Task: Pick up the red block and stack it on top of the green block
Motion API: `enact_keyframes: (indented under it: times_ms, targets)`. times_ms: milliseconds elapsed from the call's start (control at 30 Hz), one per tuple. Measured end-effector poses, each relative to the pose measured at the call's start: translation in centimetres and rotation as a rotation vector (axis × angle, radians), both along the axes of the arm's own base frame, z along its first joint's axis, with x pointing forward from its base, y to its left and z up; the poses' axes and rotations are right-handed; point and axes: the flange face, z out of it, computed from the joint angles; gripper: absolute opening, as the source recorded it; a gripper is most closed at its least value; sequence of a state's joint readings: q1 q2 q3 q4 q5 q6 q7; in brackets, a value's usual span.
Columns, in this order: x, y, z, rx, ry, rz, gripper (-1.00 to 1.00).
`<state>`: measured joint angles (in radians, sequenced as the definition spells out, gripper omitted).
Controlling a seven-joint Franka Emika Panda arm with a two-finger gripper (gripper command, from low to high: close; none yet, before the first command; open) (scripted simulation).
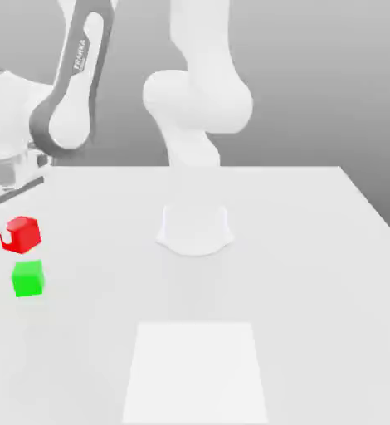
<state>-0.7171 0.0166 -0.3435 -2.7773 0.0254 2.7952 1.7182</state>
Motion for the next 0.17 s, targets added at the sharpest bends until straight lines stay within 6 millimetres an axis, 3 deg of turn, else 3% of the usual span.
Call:
enact_keyframes:
  times_ms: [67, 100, 167]
  targets:
    - [-0.1, 0.1, -2.0, 0.000, 0.001, -0.002, -1.00]
    - [-0.2, 0.1, -2.5, 0.000, 0.002, -0.004, 1.00]
    - [-0.2, 0.1, -2.5, 0.000, 0.002, -0.004, 1.00]
